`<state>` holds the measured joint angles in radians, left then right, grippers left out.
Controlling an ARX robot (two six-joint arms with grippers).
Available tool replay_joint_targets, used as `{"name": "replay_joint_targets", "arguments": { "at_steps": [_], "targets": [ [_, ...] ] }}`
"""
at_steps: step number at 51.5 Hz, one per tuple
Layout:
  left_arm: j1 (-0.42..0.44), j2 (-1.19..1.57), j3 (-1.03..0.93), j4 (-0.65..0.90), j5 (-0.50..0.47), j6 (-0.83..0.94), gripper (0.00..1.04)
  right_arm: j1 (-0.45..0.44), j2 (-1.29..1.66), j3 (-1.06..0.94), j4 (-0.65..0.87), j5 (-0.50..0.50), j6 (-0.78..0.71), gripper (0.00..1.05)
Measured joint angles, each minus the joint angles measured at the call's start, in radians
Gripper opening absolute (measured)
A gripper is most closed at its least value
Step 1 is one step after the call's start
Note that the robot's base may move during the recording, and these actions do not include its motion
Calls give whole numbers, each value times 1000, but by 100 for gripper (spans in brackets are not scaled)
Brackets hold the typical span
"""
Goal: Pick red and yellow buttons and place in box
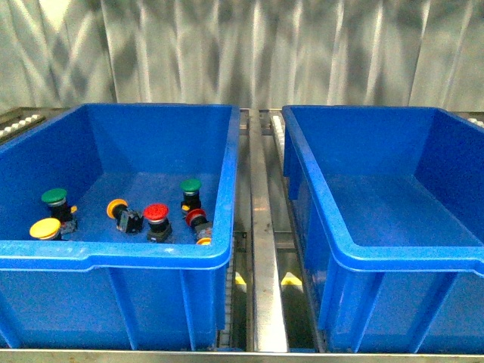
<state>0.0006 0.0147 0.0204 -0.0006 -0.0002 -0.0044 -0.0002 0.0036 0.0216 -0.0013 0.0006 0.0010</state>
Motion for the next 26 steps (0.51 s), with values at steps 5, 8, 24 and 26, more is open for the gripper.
{"name": "replay_joint_targets", "arguments": {
  "at_steps": [5, 8, 24, 26],
  "targets": [
    [0, 0, 0, 0, 0, 0, 97, 0, 0, 0, 0, 0, 0, 98],
    [0, 0, 0, 0, 0, 0, 97, 0, 0, 0, 0, 0, 0, 98],
    [0, 0, 0, 0, 0, 0, 97, 0, 0, 0, 0, 0, 0, 98],
    [0, 0, 0, 0, 0, 0, 97, 0, 0, 0, 0, 0, 0, 98]
  ]
}}
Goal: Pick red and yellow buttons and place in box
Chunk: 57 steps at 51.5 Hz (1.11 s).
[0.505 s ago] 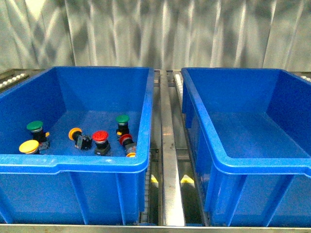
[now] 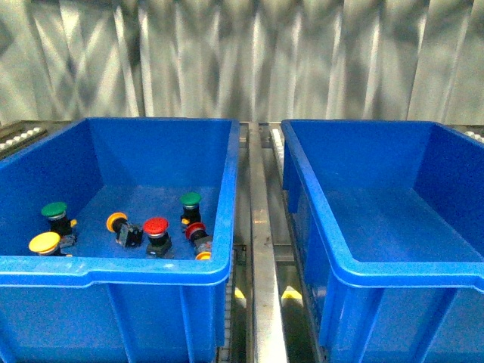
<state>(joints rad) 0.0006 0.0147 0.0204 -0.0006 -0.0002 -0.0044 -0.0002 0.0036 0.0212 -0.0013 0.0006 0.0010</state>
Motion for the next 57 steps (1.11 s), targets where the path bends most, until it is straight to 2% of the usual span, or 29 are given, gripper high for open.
{"name": "replay_joint_targets", "arguments": {
  "at_steps": [57],
  "targets": [
    [0, 0, 0, 0, 0, 0, 97, 0, 0, 0, 0, 0, 0, 98]
  ]
}}
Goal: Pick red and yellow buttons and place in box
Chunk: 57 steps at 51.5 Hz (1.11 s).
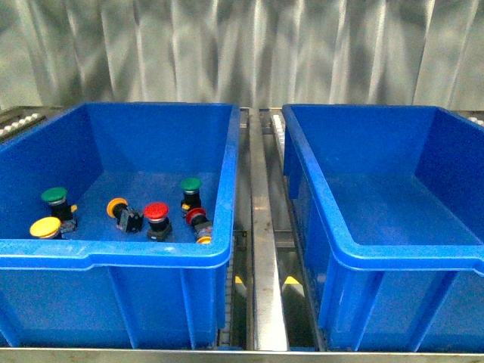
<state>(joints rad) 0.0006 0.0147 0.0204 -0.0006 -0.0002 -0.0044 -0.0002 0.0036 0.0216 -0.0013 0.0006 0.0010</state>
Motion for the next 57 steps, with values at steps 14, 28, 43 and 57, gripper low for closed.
{"name": "replay_joint_targets", "arguments": {
  "at_steps": [14, 28, 43, 57],
  "targets": [
    [0, 0, 0, 0, 0, 0, 97, 0, 0, 0, 0, 0, 0, 98],
    [-80, 79, 41, -106, -275, -116, 97, 0, 0, 0, 0, -1, 0, 98],
    [116, 624, 425, 178, -544, -347, 97, 0, 0, 0, 0, -1, 0, 98],
    [69, 1162, 882, 66, -351, -196, 97, 0, 0, 0, 0, 0, 0, 98]
  ]
}}
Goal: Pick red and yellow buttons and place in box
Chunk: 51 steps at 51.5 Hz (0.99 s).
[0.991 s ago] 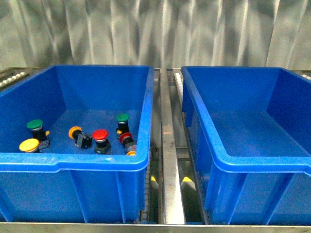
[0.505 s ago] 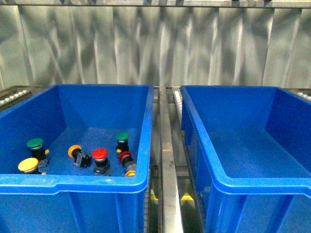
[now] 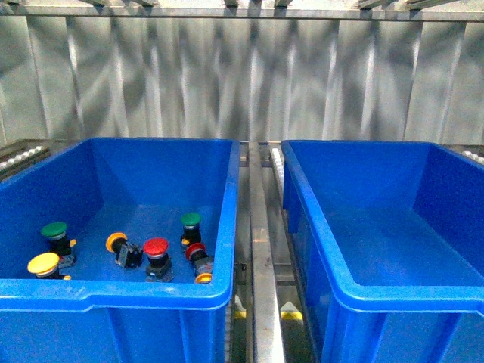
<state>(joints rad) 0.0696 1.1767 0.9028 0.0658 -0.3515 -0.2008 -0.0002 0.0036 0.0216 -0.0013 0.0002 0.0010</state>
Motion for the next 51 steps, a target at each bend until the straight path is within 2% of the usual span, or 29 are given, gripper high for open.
{"name": "replay_joint_targets", "arguments": {
  "at_steps": [9, 18, 51],
  "targets": [
    [-58, 235, 275, -233, 114, 2, 97, 0, 0, 0, 0, 0, 0, 98],
    [-74, 399, 451, -350, 121, 3, 97, 0, 0, 0, 0, 0, 0, 98],
    [-168, 903, 958, -486, 145, 53, 97, 0, 0, 0, 0, 0, 0, 98]
  ]
}}
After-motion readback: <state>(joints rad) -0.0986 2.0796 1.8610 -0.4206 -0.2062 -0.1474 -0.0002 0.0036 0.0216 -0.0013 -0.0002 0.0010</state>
